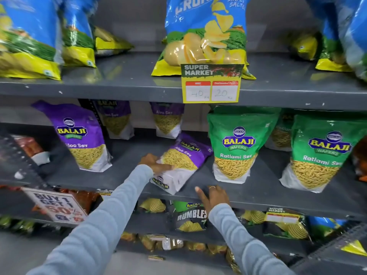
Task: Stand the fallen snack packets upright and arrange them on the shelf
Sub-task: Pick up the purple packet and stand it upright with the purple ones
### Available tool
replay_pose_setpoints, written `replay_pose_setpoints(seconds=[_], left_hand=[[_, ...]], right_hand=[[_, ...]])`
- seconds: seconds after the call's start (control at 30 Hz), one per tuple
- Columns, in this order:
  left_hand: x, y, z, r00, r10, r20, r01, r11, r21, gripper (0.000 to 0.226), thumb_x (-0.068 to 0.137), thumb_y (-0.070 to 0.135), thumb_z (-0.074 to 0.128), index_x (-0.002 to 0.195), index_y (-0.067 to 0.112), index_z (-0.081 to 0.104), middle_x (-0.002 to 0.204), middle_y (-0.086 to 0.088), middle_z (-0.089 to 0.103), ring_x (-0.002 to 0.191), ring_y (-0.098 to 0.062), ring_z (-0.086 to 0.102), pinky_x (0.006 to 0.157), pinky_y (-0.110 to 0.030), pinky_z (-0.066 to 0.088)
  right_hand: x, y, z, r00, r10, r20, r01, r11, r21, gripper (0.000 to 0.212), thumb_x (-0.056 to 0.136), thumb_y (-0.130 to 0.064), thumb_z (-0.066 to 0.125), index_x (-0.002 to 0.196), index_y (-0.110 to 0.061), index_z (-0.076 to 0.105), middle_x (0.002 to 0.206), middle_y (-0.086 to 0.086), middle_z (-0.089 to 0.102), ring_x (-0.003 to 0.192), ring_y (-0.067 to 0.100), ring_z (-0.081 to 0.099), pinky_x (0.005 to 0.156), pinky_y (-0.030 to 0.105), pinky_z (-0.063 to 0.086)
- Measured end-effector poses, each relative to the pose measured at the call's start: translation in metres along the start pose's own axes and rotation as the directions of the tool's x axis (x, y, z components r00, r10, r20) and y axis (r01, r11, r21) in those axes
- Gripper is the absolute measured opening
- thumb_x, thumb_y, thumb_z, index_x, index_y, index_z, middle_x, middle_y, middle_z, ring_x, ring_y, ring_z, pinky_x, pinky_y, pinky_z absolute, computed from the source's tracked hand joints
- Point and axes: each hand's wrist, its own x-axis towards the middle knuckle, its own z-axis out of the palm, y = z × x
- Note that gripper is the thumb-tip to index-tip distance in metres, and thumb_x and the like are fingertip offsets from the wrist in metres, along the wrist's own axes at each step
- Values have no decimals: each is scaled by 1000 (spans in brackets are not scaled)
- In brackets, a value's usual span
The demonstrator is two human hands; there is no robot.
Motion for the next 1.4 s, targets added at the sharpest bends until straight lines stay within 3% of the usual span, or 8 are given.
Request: replay_pose_setpoints(seconds=[0.1,0.2,0.47,0.63,0.73,0.97,1.17,1.4], left_hand=[[-12,-17,8,993,-57,100,76,978,-196,48,67,35,83,102,12,60,104,-10,64,96,-27,61,87,-35,49],[-24,-38,18,962,-140,234,229,880,-416,39,60,32,86,77,12,57,72,-12,60,59,-24,58,61,-37,57],[-65,-65,34,933,-48,357,284,708,-647,36,70,8,81,102,4,65,95,-14,70,76,-26,68,58,-33,62],[-116,-78,43,976,38,216,143,638,-757,40,69,-5,78,105,11,68,104,-13,74,95,-32,70,88,-48,56],[-142,-86,43,990,99,99,15,625,-781,50,61,-2,84,106,15,70,107,-13,75,94,-28,72,83,-44,58],[-172,-90,37,975,198,-105,-201,567,-799,62,47,2,87,105,14,71,102,-11,77,87,-26,73,70,-32,61],[-161,-85,34,962,214,-168,-262,561,-785,59,53,-14,84,104,13,70,94,-1,79,84,-21,74,69,-26,60],[-135,-77,28,944,200,-264,-331,572,-750,59,55,-20,78,106,7,67,91,5,77,84,-14,71,73,-23,60]], right_hand=[[9,-14,4,995,98,27,-102,959,266,77,69,-81,31,68,-7,55,87,21,63,90,34,56,81,34,39],[14,-29,3,971,176,163,-232,857,460,58,77,-62,54,65,-6,48,80,15,53,78,28,50,73,29,33],[16,-26,-11,941,100,322,-276,778,564,27,71,-32,76,80,-8,65,63,0,56,54,12,50,53,22,43],[-12,-2,-6,933,-16,359,-297,528,795,46,59,3,81,102,-2,66,97,13,71,89,27,66,80,39,57],[-40,7,-11,955,-88,283,-205,492,846,53,48,-4,86,96,-19,68,108,9,71,101,27,67,90,45,53],[-76,2,-33,968,-198,155,-58,424,904,60,46,4,85,96,-23,65,91,-13,76,87,8,71,63,20,56],[-68,-10,-36,978,-175,116,-23,457,889,62,55,11,80,103,-22,60,105,-6,68,82,-1,69,66,18,57],[-43,-26,-30,988,-129,79,-19,413,910,62,52,18,77,97,-21,59,100,0,67,88,14,66,68,20,59]])
